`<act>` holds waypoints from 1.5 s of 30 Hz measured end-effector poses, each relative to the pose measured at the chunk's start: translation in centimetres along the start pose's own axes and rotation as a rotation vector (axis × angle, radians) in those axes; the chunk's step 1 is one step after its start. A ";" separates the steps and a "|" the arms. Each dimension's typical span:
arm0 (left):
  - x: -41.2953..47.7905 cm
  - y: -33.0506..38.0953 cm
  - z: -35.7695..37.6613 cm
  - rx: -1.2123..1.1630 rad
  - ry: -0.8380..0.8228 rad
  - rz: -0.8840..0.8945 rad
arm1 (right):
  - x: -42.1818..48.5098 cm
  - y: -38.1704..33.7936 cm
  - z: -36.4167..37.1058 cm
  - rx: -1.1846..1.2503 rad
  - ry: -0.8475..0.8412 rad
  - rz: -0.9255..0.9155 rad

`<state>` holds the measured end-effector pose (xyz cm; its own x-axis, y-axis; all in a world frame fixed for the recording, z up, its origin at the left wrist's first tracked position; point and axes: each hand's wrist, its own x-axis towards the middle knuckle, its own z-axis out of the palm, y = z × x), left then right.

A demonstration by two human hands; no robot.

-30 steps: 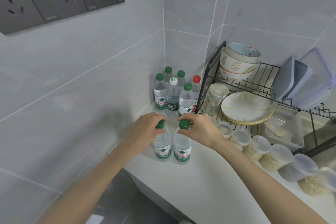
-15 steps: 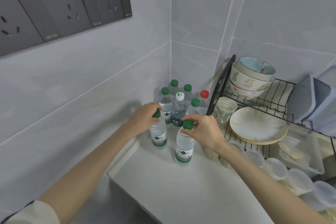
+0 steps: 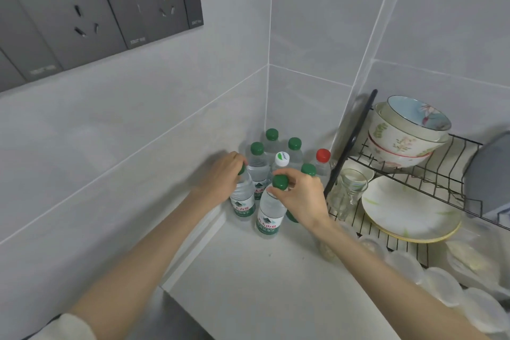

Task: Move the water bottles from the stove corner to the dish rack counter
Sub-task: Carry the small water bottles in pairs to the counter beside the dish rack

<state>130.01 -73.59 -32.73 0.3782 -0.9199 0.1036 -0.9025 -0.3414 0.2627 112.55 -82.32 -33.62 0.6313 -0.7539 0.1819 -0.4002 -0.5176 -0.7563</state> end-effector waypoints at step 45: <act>-18.6 14.0 -3.1 -1.039 0.318 -0.407 | -15.6 0.5 -10.3 0.535 -0.113 0.293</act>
<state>110.94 -60.63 -28.01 0.7696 -0.6379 0.0281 -0.1536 -0.1422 0.9779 95.67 -74.93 -30.35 0.6236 -0.7715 -0.1263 -0.1970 0.0013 -0.9804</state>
